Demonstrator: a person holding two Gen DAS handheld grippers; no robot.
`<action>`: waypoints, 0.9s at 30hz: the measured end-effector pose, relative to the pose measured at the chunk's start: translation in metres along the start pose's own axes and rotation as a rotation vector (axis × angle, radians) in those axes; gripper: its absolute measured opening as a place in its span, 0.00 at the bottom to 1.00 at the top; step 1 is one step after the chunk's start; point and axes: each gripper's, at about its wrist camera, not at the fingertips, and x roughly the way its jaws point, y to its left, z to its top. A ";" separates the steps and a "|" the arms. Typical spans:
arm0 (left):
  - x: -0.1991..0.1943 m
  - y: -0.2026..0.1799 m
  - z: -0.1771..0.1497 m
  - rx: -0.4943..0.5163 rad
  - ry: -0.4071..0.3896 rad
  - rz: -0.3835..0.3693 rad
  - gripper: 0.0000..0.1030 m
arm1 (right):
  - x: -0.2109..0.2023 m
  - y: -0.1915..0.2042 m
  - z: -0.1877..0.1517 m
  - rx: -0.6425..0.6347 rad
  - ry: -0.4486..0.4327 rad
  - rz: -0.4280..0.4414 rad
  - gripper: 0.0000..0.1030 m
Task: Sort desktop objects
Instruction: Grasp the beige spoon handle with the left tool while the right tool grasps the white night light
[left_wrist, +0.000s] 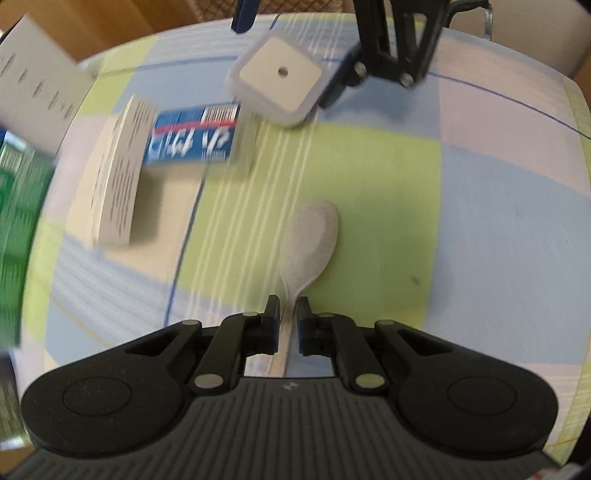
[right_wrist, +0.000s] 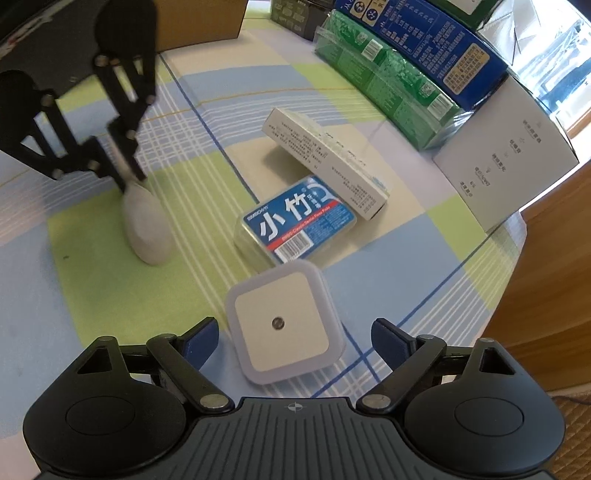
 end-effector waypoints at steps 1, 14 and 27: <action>-0.001 0.000 -0.004 -0.004 -0.007 0.004 0.09 | 0.002 0.001 0.002 -0.009 0.004 -0.002 0.84; -0.003 0.006 -0.007 -0.050 -0.061 -0.022 0.13 | 0.019 0.017 0.008 -0.057 0.070 -0.050 0.65; -0.019 -0.028 -0.024 -0.283 -0.037 -0.076 0.04 | -0.024 0.044 -0.007 0.378 0.072 0.049 0.64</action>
